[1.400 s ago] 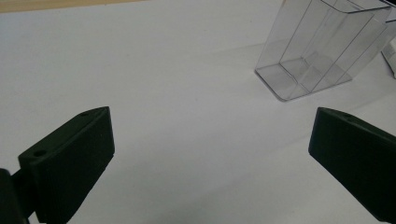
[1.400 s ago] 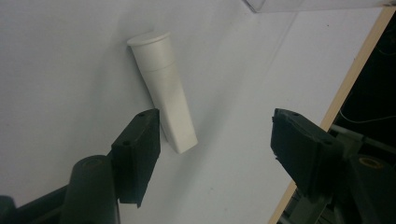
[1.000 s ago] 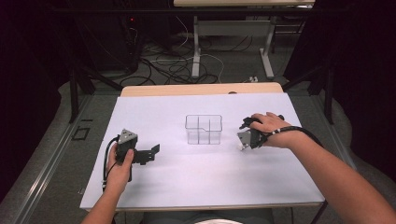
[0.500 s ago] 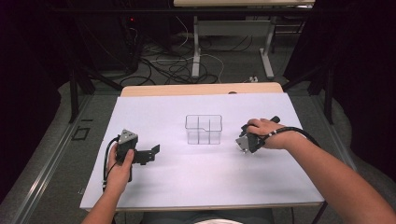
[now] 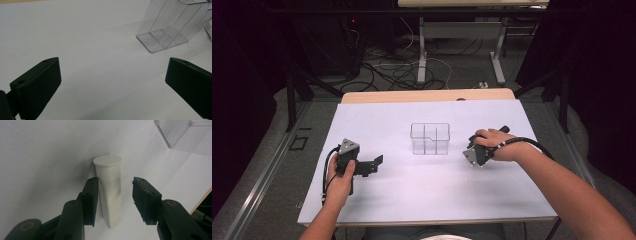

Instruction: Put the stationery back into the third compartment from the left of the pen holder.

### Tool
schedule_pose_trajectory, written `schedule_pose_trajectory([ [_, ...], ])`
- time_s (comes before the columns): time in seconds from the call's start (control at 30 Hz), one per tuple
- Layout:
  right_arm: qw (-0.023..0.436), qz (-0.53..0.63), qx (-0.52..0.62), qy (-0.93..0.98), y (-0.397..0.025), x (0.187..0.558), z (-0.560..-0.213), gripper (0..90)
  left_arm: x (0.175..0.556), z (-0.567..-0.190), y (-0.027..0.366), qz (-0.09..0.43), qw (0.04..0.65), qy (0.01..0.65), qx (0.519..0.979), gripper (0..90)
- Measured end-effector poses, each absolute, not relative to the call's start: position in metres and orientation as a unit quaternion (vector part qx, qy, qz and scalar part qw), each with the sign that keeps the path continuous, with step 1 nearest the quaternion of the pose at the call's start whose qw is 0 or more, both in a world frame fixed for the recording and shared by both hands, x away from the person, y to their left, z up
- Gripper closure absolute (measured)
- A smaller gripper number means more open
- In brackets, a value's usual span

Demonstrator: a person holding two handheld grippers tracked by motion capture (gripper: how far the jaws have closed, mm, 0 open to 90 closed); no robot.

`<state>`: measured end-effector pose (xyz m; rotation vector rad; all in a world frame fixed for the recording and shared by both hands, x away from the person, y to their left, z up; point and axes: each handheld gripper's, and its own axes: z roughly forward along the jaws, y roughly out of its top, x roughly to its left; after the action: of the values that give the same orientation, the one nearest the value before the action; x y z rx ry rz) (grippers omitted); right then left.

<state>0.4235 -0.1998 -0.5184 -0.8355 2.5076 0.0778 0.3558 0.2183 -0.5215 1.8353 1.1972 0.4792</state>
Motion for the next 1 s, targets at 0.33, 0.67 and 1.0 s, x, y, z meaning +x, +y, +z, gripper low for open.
schedule_pose_trajectory([
  [0.33,0.235,0.010,-0.303,0.923,-0.203,0.420,-0.518,56.7,0.355,-0.521,0.218,0.190,0.430,0.478,0.742,0.2],
  [0.67,0.280,0.027,-0.333,0.900,-0.209,0.412,-0.526,56.7,0.355,-0.521,0.219,0.190,0.430,0.480,0.741,0.2],
  [1.0,0.291,0.036,-0.340,0.893,-0.215,0.406,-0.535,57.1,0.356,-0.521,0.219,0.190,0.432,0.479,0.740,0.2],
])
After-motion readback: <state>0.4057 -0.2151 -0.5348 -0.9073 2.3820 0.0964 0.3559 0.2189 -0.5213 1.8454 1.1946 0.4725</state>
